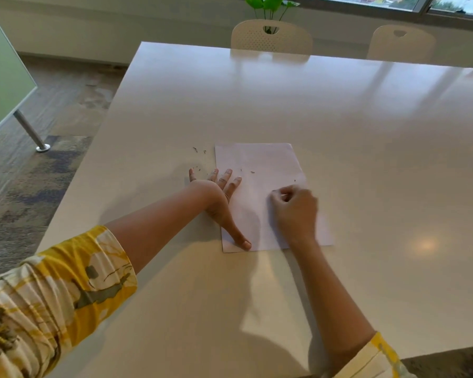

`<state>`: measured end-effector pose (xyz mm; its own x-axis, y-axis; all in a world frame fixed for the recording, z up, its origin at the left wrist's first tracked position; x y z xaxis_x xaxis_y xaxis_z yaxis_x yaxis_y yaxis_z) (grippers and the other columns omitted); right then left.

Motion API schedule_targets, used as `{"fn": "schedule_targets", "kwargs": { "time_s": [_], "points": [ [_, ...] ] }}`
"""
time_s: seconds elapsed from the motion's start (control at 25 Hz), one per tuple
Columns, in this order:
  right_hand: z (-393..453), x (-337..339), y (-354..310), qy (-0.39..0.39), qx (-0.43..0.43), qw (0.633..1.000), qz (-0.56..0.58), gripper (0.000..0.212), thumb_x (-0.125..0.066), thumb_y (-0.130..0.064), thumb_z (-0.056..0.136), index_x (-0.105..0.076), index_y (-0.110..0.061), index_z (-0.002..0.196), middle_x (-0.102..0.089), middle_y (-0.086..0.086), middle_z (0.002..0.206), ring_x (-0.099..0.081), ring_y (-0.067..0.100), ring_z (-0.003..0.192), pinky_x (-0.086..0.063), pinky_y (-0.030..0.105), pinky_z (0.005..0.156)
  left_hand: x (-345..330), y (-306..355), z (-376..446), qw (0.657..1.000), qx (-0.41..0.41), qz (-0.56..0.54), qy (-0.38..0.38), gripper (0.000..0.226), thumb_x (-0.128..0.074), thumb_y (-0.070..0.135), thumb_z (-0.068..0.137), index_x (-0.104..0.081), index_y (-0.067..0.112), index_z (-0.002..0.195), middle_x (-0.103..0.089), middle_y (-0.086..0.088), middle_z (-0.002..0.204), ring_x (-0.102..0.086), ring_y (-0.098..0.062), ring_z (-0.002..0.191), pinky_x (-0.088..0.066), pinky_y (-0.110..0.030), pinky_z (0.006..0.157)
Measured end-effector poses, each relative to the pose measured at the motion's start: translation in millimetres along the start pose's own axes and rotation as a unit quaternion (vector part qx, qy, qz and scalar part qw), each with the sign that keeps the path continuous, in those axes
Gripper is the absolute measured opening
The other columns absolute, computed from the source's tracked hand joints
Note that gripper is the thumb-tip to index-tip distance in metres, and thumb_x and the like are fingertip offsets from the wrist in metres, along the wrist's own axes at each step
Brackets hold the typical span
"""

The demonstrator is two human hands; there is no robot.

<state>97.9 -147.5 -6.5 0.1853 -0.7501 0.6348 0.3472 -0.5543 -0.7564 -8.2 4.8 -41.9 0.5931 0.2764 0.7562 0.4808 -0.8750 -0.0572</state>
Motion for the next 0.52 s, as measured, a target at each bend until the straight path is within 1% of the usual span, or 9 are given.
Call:
{"fn": "schedule_targets", "kwargs": {
  "time_s": [0.08, 0.12, 0.28, 0.32, 0.36, 0.4, 0.44, 0.48, 0.52],
  "points": [
    [-27.6, -33.7, -23.3, -0.083, 0.065, 0.994, 0.020, 0.010, -0.068, -0.026, 0.086, -0.070, -0.017, 0.081, -0.068, -0.003, 0.069, -0.063, 0.010, 0.062, -0.046, 0.023, 0.055, -3.1, 1.0, 0.9, 1.000, -0.010, -0.004, 0.007, 0.166, -0.054, 0.103, 0.029, 0.038, 0.029, 0.145, 0.045, 0.005, 0.153, 0.036, -0.024, 0.145, 0.019, -0.075, 0.106],
    [-25.1, -28.7, -19.9, -0.078, 0.067, 0.995, 0.017, 0.010, -0.068, -0.028, 0.086, -0.070, -0.020, 0.081, -0.068, -0.005, 0.069, -0.063, 0.009, 0.062, -0.047, 0.022, 0.056, -4.7, 0.8, 2.3, 1.000, -0.017, -0.019, 0.012, 0.166, -0.055, 0.103, 0.028, 0.038, 0.030, 0.145, 0.046, 0.007, 0.152, 0.037, -0.023, 0.144, 0.021, -0.075, 0.105],
    [15.6, 44.7, 35.9, 0.049, -0.052, 0.996, -0.050, 0.016, -0.065, -0.026, 0.084, -0.074, -0.013, 0.084, -0.073, 0.004, 0.075, -0.068, 0.028, 0.079, -0.047, 0.030, 0.070, -10.5, -4.8, 2.6, 0.994, -0.040, -0.091, 0.047, 0.167, -0.061, 0.100, 0.023, 0.035, 0.040, 0.145, 0.045, 0.017, 0.151, 0.041, -0.015, 0.141, 0.032, -0.068, 0.101],
    [15.8, 47.5, 37.6, 0.060, -0.059, 0.995, -0.059, 0.016, -0.065, -0.025, 0.085, -0.074, -0.012, 0.085, -0.073, 0.007, 0.078, -0.068, 0.031, 0.081, -0.046, 0.030, 0.070, -11.3, -5.0, 3.3, 0.993, -0.045, -0.096, 0.055, 0.166, -0.061, 0.100, 0.023, 0.035, 0.041, 0.146, 0.044, 0.018, 0.152, 0.041, -0.014, 0.140, 0.033, -0.067, 0.100],
    [11.2, 38.6, 26.9, 0.057, -0.041, 0.996, -0.057, 0.015, -0.064, -0.023, 0.086, -0.074, -0.011, 0.086, -0.073, 0.008, 0.077, -0.068, 0.031, 0.080, -0.044, 0.027, 0.066, -11.6, -5.2, 4.5, 0.992, -0.049, -0.100, 0.061, 0.167, -0.060, 0.101, 0.022, 0.034, 0.041, 0.146, 0.043, 0.019, 0.152, 0.042, -0.014, 0.140, 0.034, -0.066, 0.100],
    [1.1, 18.6, 8.5, 0.026, -0.004, 0.999, -0.041, 0.015, -0.064, -0.022, 0.087, -0.074, -0.012, 0.086, -0.071, 0.005, 0.074, -0.068, 0.026, 0.075, -0.041, 0.020, 0.059, -11.7, -5.0, 5.8, 0.992, -0.050, -0.101, 0.065, 0.167, -0.059, 0.102, 0.022, 0.035, 0.041, 0.146, 0.043, 0.019, 0.152, 0.042, -0.014, 0.140, 0.033, -0.066, 0.101],
    [-14.0, -7.8, -9.4, -0.027, 0.038, 0.999, -0.027, 0.013, -0.065, -0.023, 0.087, -0.074, -0.014, 0.086, -0.070, 0.000, 0.071, -0.066, 0.019, 0.068, -0.038, 0.013, 0.053, -11.3, -4.9, 6.7, 0.992, -0.050, -0.098, 0.067, 0.167, -0.057, 0.103, 0.021, 0.035, 0.040, 0.146, 0.044, 0.018, 0.152, 0.042, -0.015, 0.140, 0.031, -0.067, 0.102],
    [-28.5, -28.1, -21.6, -0.077, 0.070, 0.995, -0.010, 0.011, -0.067, -0.026, 0.087, -0.073, -0.016, 0.086, -0.068, -0.005, 0.069, -0.063, 0.012, 0.062, -0.037, 0.010, 0.052, -11.2, -4.3, 7.2, 0.992, -0.050, -0.094, 0.069, 0.167, -0.055, 0.104, 0.021, 0.035, 0.039, 0.146, 0.044, 0.017, 0.152, 0.042, -0.016, 0.140, 0.029, -0.068, 0.104],
    [-34.6, -34.7, -24.8, -0.098, 0.084, 0.992, -0.002, 0.011, -0.069, -0.029, 0.086, -0.073, -0.019, 0.085, -0.067, -0.007, 0.067, -0.062, 0.008, 0.060, -0.040, 0.012, 0.053, -11.2, -3.9, 7.9, 0.992, -0.050, -0.091, 0.070, 0.168, -0.054, 0.104, 0.020, 0.036, 0.039, 0.146, 0.045, 0.017, 0.152, 0.042, -0.017, 0.140, 0.029, -0.068, 0.104]
  ]
}}
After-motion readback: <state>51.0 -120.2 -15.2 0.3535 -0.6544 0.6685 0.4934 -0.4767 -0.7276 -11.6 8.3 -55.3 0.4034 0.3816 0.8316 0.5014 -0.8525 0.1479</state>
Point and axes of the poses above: each hand's wrist, its own z-axis towards the middle knuckle, its own x-axis out of the back of the hand, y = z × x, the point moved 9 cm from there along z, towards the middle knuckle
